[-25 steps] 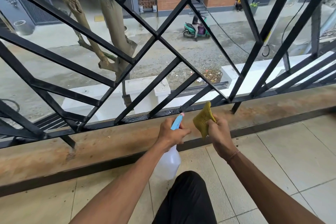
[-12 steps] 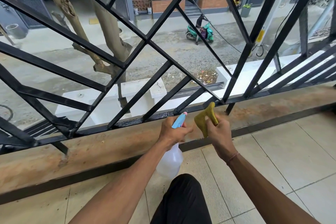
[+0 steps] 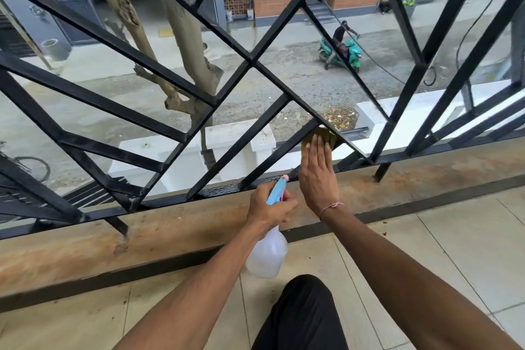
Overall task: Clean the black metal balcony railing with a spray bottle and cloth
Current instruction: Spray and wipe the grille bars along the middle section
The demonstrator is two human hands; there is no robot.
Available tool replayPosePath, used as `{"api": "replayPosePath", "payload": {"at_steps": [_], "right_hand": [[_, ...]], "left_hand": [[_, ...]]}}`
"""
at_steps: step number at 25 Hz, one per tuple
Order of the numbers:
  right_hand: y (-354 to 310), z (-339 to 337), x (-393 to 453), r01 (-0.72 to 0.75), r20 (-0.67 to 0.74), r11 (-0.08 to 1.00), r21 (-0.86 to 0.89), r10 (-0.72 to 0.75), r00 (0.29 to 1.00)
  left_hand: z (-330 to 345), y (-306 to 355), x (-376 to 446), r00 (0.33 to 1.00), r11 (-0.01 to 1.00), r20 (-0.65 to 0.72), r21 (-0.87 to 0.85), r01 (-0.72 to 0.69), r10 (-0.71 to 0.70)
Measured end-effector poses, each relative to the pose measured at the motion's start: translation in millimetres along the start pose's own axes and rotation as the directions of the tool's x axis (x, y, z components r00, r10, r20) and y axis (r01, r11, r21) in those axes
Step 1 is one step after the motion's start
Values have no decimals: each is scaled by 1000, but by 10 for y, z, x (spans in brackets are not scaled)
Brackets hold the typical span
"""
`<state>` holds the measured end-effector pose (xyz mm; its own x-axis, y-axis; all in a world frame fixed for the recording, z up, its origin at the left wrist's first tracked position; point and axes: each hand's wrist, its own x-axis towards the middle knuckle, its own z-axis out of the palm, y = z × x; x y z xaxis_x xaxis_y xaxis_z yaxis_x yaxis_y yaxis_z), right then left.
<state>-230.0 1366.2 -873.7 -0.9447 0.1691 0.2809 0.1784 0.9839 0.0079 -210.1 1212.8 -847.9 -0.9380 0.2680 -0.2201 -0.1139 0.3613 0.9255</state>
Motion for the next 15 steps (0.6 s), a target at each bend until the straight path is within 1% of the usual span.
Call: {"api": "replayPosePath", "payload": {"at_steps": [1, 2, 5, 6, 7, 8, 9, 11, 12, 13, 15], "right_hand": [[-24, 26, 37, -13, 31, 999, -33, 14, 999], [-70, 48, 49, 8, 81, 998, -55, -3, 997], [-325, 136, -88, 193, 232, 975, -111, -164, 959], [-420, 172, -132, 215, 235, 973, -80, -191, 953], [-526, 184, -149, 200, 241, 980, -23, -189, 952], [-618, 220, -150, 185, 243, 982, 41, -189, 951], [-708, 234, -144, 195, 241, 973, 123, -220, 945], [-815, 259, -161, 222, 222, 903, 368, -318, 922], [-816, 251, -179, 241, 189, 856, 458, -359, 914], [-797, 253, -203, 283, 159, 835, 472, -396, 904], [-708, 185, -238, 408, 186, 843, 351, -490, 852]], "left_hand": [[-53, -35, 9, 1000, 1000, -7, 5, -2, 2], [-107, -74, 13, 1000, 1000, -12, 8, 0, 0], [-247, -169, -13, 1000, 1000, -26, 17, -3, 4], [-292, -193, -23, 999, 1000, -39, 23, -2, 3], [-347, -220, -34, 998, 1000, -57, 25, 2, -1], [-398, -250, -40, 997, 1000, -80, 28, 7, -5], [-454, -278, -47, 994, 1000, -107, 28, 12, -9], [-556, -337, -55, 988, 1000, -153, 12, 21, -18], [-600, -353, -58, 986, 1000, -166, -2, 17, -17], [-639, -354, -73, 985, 1000, -174, -15, 12, -14], [-688, -337, -94, 985, 1000, -173, -24, 8, -12]]}}
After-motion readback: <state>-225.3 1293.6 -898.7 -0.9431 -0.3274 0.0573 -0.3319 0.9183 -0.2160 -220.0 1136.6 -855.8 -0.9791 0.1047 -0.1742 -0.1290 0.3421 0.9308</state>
